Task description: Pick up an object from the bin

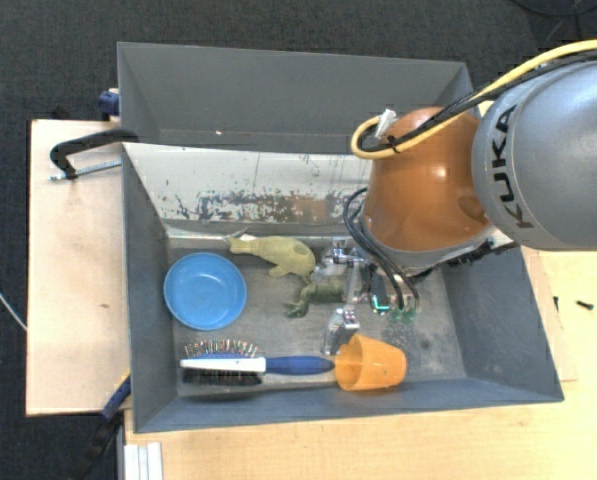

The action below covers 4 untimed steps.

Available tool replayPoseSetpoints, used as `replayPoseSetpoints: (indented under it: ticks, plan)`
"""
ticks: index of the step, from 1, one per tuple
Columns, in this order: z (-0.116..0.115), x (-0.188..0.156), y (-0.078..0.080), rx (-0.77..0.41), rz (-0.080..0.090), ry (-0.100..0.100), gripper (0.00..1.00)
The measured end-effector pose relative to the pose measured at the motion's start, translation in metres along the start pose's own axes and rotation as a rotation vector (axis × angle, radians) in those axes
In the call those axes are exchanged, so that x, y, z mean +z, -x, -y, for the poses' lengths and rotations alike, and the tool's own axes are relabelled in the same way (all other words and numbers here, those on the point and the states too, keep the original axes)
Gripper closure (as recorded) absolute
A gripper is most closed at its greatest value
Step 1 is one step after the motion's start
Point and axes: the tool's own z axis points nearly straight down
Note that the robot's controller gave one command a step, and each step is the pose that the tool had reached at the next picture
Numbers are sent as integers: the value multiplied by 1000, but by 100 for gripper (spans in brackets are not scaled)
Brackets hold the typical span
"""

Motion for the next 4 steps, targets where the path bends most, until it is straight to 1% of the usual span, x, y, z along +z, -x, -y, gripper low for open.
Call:
replayPoseSetpoints:
  ticks: [1, 2, 3, 4]
  plan:
    - [-31, 103, 97, -91, 13, 1, 0]
    - [-5, 74, 97, 43, 14, 4, 0]
    - [-48, 76, 91, 301, 10, 2, 0]
    - [-9, 98, 105, 346, 12, 19, 0]
